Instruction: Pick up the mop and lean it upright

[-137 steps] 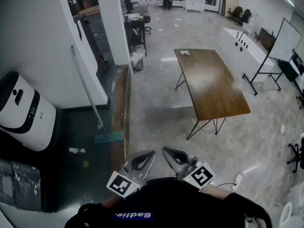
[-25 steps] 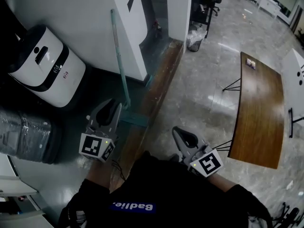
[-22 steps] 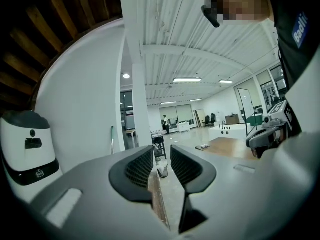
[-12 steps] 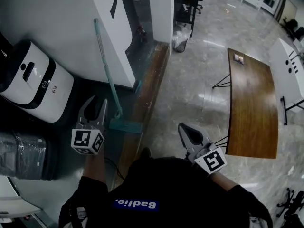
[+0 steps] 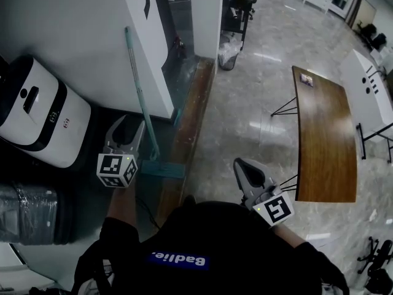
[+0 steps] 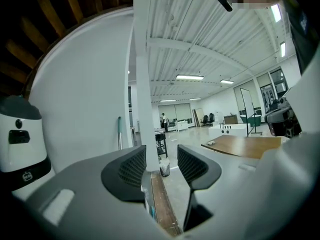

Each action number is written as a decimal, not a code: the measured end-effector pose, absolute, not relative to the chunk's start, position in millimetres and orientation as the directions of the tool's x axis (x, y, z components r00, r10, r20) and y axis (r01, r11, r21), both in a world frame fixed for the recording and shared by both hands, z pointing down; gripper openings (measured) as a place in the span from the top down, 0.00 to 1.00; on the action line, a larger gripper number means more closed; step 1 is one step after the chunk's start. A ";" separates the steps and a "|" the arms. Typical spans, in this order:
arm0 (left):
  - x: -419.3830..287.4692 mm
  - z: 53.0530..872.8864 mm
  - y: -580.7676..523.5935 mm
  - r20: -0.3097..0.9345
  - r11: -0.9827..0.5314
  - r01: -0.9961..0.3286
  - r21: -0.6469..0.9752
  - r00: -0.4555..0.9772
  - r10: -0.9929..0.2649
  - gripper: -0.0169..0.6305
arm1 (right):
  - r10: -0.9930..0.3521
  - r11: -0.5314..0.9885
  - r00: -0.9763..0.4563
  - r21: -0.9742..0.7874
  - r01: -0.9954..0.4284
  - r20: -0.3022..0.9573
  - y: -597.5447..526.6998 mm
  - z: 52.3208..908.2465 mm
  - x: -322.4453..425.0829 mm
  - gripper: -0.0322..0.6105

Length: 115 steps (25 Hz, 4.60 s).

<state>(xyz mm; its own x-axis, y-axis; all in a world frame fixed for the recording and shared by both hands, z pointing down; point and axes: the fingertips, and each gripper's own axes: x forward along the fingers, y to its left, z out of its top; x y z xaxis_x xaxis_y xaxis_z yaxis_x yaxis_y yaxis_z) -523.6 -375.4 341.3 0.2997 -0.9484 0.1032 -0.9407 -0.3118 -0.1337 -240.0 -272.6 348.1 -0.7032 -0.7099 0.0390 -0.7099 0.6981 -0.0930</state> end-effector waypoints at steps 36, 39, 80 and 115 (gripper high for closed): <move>-614.4 470.7 -535.7 0.314 -0.429 -0.894 -0.130 0.373 -0.873 0.53 | -0.706 0.700 -0.691 0.003 -0.714 0.156 -305.4 346.7 -380.1 0.92; -617.8 478.9 -548.8 0.334 -0.430 -0.894 -0.128 0.370 -0.867 0.53 | -0.730 0.669 -0.659 -0.012 -0.744 0.179 -306.8 351.8 -370.2 0.92; -625.5 552.2 -632.5 0.481 -0.447 -0.887 -0.119 0.342 -0.807 0.73 | -0.819 0.530 -0.517 -0.018 -0.848 0.250 -314.3 369.2 -321.0 0.93; -529.9 454.0 -476.9 0.365 -0.569 -0.808 -0.156 0.488 -0.793 0.75 | -0.736 0.665 -0.666 -0.051 -0.745 0.123 -292.4 347.3 -314.6 0.94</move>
<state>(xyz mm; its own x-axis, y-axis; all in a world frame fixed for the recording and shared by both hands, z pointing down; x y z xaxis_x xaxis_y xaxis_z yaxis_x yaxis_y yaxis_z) -529.9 -476.9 454.0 0.4880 -0.7927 0.3655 -0.8076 -0.5689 -0.1557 -314.6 -292.4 347.3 -0.6657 -0.7360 0.1232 -0.7449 0.6652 -0.0515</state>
